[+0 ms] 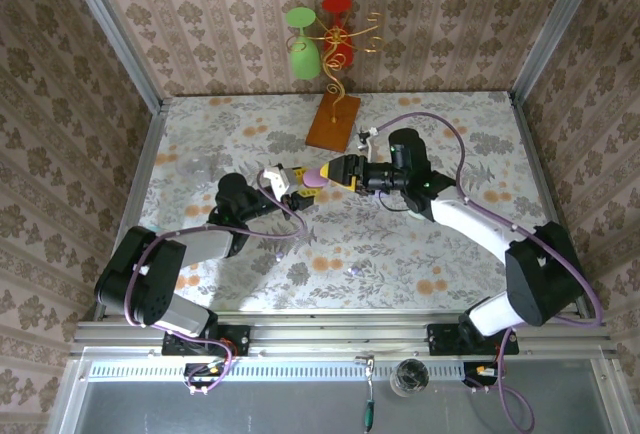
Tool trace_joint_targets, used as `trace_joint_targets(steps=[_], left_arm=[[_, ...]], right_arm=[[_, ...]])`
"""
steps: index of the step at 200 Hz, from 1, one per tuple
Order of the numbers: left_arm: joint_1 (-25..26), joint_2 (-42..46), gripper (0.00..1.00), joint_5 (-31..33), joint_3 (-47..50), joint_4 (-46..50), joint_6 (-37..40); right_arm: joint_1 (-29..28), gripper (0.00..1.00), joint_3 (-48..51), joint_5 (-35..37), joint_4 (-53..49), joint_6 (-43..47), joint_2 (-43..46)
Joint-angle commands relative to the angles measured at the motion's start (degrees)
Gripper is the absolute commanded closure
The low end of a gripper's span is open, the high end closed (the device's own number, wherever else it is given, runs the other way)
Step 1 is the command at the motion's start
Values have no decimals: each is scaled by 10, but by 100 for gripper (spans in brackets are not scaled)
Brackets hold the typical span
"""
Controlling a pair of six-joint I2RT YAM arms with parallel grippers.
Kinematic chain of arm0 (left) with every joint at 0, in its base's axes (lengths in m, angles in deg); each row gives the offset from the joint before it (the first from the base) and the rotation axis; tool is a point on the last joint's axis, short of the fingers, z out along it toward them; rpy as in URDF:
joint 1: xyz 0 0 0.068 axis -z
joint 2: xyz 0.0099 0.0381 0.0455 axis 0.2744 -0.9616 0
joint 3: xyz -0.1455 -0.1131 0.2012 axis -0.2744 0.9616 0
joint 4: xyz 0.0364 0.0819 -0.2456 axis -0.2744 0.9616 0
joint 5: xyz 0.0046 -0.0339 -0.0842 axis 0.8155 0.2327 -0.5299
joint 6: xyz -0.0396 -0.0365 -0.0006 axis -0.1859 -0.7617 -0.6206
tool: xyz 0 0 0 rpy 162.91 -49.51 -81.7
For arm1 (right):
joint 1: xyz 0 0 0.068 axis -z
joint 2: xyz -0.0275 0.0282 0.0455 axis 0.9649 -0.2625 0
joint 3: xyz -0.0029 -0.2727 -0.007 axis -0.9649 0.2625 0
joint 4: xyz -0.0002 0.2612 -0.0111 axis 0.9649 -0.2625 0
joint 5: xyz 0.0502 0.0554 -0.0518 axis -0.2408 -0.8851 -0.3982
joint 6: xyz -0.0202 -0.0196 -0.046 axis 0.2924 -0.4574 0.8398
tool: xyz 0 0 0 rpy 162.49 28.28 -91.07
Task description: Insert the wireless bluetooth earbuds into the charging case
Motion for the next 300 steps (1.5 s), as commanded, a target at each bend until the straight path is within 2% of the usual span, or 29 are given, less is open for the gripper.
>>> trace_joint_targets(steps=[1,31,55,104,128,144,189,193,204,223,252,300], left_arm=[[5,8,65,-19,-1,-34,-21],[6,-6,65,-18,-3,-38,-17],[6,-15,65,-19,-6,-49,-26],[4,-20,65,-13,-9,-37,-21],[2,-18,64,-14,-8,-33,-19],[-2,-11,58,-14,-6,-23,-14],[-10,27,26,-14,3,47,21],[-26,31,23,-14,4,54,25],[-30,45,15,-10,8,76,37],[-35,69,5,-3,14,117,56],[-39,97,0,16,17,175,81],[-42,111,0,36,20,206,91]], right_arm=[[2,28,6,-42,58,-34,-16],[0,33,0,-53,60,-30,-35],[0,47,3,-71,97,-56,-47],[0,75,2,-78,96,-55,-52],[1,83,2,-73,97,-52,-53],[4,85,2,-59,88,-44,-53],[29,85,22,1,64,-26,-38],[32,85,25,7,60,-25,-37],[43,84,32,26,46,-23,-33],[62,84,47,84,-1,-4,-21],[85,84,69,171,-70,33,-21],[94,83,78,195,-78,39,-74]])
